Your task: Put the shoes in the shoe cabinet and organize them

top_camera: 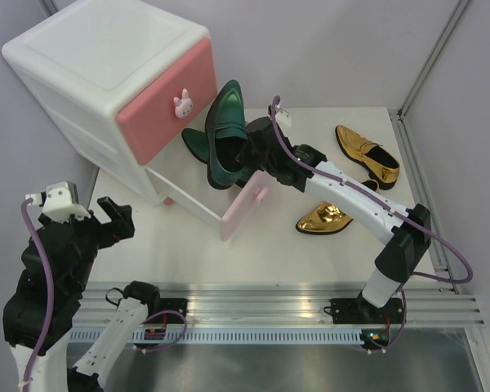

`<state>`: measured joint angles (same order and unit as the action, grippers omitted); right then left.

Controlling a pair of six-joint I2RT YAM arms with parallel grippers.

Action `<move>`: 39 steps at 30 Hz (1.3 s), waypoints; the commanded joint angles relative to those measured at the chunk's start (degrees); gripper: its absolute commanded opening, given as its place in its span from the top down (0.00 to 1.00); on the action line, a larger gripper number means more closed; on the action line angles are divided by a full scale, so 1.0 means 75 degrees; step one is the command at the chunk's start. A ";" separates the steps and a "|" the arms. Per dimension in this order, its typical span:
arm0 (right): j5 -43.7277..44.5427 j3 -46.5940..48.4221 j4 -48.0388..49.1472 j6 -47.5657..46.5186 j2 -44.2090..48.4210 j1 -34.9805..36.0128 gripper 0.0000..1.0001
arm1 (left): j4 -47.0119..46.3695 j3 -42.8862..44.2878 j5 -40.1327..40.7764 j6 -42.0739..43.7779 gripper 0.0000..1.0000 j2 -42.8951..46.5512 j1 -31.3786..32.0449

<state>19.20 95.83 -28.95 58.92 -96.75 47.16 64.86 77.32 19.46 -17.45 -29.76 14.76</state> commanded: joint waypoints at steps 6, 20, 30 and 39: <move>0.0299 0.0475 0.0124 0.0430 -0.0165 0.0228 0.99 | 0.0071 0.0121 0.0042 -0.0192 0.00 0.0112 0.0024; -0.0544 0.2034 -0.1003 -0.0625 -0.1631 0.0357 1.00 | 0.0047 -0.0102 -0.0017 -0.0087 0.00 0.0194 0.0024; -0.0802 0.1801 -0.1179 -0.0707 -0.1538 0.0486 1.00 | -0.0023 -0.0184 -0.0111 -0.0029 0.00 0.0171 0.0024; -0.0720 0.1718 -0.1238 -0.1104 -0.1385 0.0545 0.99 | -0.0152 -0.0231 -0.0169 -0.0005 0.00 0.0159 0.0024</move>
<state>14.59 107.02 -41.65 51.64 -109.60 50.89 65.01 75.88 19.14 -17.45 -28.58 14.76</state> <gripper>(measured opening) 0.049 0.994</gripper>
